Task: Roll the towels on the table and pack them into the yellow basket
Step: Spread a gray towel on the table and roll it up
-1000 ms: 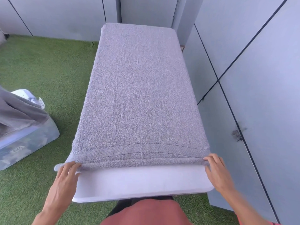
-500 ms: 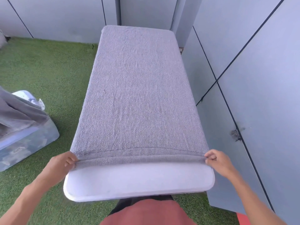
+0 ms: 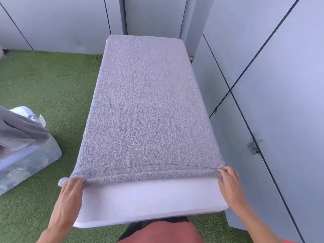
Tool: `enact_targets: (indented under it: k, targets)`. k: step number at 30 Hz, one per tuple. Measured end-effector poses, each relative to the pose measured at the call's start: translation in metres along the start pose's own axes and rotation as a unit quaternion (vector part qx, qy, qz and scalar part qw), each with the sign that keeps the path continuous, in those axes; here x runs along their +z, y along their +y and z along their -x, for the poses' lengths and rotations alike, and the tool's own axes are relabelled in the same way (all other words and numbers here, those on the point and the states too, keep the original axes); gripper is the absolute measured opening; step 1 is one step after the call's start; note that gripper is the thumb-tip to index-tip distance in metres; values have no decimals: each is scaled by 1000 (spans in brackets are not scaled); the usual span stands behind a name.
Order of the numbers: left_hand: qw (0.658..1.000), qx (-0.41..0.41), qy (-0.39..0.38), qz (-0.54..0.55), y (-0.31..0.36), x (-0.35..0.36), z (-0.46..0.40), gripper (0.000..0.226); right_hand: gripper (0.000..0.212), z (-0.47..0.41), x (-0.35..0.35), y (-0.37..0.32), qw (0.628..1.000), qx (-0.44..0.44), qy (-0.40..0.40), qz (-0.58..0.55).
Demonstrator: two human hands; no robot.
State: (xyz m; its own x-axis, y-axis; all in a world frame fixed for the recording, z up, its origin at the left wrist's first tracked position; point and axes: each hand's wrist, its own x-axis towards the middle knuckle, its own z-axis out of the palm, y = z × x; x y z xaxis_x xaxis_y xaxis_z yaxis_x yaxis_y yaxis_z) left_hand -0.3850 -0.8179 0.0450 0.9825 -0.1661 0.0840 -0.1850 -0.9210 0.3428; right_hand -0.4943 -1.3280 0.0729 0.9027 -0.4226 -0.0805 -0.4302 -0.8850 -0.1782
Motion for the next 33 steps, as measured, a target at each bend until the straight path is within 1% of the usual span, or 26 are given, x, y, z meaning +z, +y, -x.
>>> enact_targets:
  k: [4, 6, 8, 10, 11, 13, 15, 17, 18, 20, 21, 23, 25, 27, 30, 33]
  targets:
    - [999, -3, -45, -7, -3, -12, -21, 26, 25, -13, -4, 6, 999, -9, -38, -10]
    - [996, -2, -83, 14, -13, -19, -22, 23, 25, -11, -6, 14, 998, -22, -63, -4]
    - [991, -17, -125, 50, -21, -30, -25, 20, 26, -10, -12, 21, 994, -33, -105, 1]
    - [982, -44, -167, 77, -25, -38, -36, 20, 23, -18, -22, 23, 987, -7, -158, -24]
    - [976, -63, -188, 86, -25, -41, -43, 22, 19, -25, -27, 22, 983, 13, -174, -54]
    - [966, -91, -214, 111, -24, -45, -57, 23, 12, -40, -37, 16, 972, 59, -186, -129]
    - [963, -120, -208, 123, -21, -48, -69, 20, 22, -49, -42, 9, 960, 105, -178, -186]
    - [971, -132, -166, 109, -19, -47, -72, 19, 31, -51, -38, 5, 964, 129, -121, -201]
    - [978, -125, -138, 94, -17, -46, -69, 17, 30, -48, -34, 5, 973, 121, -79, -181]
    - [992, -75, -84, 53, -9, -42, -54, 13, 20, -35, -25, 3, 994, 66, -3, -89]
    - [996, -51, -68, 34, -4, -38, -45, 13, 15, -25, -18, 1, 999, 29, 28, -36]
    - [998, -25, -51, 5, 2, -29, -27, 20, 19, -9, -6, -2, 998, -27, 56, 8]
    - [998, -22, -58, -6, 4, -21, -19, 33, 32, 1, 3, -3, 997, -49, 60, 4]
    - [998, -22, -67, -3, 0, -17, -24, 39, 42, 0, 7, -2, 997, -57, 42, 1]
    - [996, -35, -83, -4, 1, -17, -45, 30, 37, -16, 8, -2, 999, -44, 22, -11]
    - [995, -27, -97, -4, 2, -21, -59, 21, 30, -28, 4, -2, 1000, -20, -13, -16]
